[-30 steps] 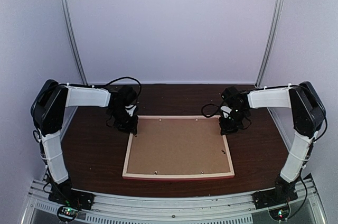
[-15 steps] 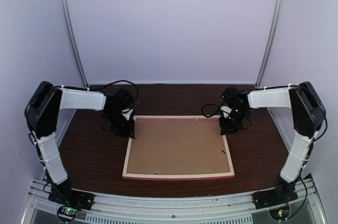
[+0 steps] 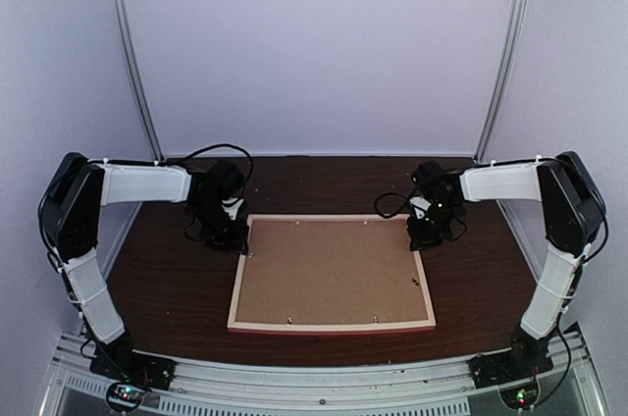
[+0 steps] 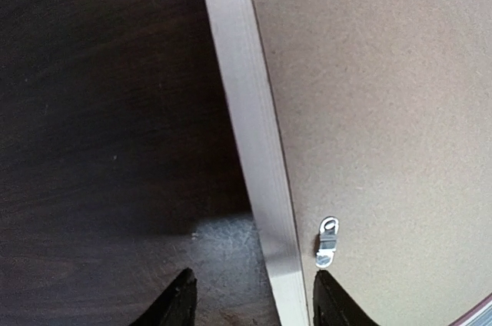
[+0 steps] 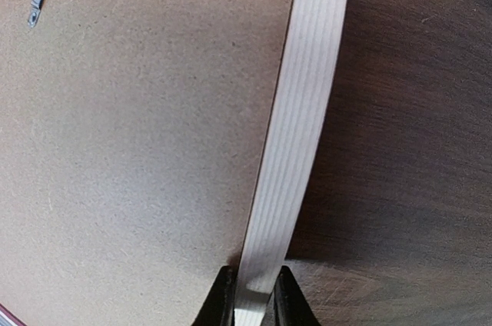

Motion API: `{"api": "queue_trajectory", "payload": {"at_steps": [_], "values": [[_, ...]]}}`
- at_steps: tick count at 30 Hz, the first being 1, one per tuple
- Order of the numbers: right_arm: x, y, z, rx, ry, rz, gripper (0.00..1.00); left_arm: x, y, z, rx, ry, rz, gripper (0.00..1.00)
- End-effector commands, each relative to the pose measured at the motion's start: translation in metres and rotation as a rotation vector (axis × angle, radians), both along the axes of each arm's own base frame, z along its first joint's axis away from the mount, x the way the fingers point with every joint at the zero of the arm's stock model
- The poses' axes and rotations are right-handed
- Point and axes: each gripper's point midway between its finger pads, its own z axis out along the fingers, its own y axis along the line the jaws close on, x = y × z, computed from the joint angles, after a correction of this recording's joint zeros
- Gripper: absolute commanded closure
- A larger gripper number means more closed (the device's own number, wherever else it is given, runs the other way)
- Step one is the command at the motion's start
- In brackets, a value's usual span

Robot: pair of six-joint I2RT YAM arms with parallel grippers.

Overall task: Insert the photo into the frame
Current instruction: Press the fastener onto the backboard.

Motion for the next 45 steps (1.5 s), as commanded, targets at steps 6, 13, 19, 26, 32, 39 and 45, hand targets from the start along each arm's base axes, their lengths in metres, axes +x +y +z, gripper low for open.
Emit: {"api": "queue_trajectory", "payload": {"at_steps": [6,13,19,26,32,39,45], "values": [[-0.013,-0.001,-0.014,-0.009,0.04,0.054,0.86,0.008,-0.012,0.003,-0.049,-0.007,-0.02,0.39],[-0.015,-0.002,-0.018,-0.011,0.048,0.054,0.86,0.014,-0.022,-0.005,-0.063,0.014,-0.057,0.38],[-0.015,-0.002,-0.019,-0.014,0.049,0.055,0.86,0.013,-0.02,-0.015,-0.046,0.035,-0.061,0.42],[-0.014,-0.001,-0.02,-0.008,0.053,0.057,0.87,0.012,-0.015,-0.018,-0.019,0.04,-0.055,0.56],[-0.015,-0.001,-0.021,-0.008,0.055,0.057,0.86,0.01,-0.013,-0.017,-0.014,0.038,-0.058,0.62],[-0.016,-0.001,-0.022,-0.007,0.059,0.056,0.87,0.008,-0.012,-0.017,-0.011,0.038,-0.063,0.65],[-0.016,-0.001,-0.024,-0.008,0.06,0.054,0.87,0.006,-0.011,-0.017,-0.011,0.04,-0.068,0.67]]}}
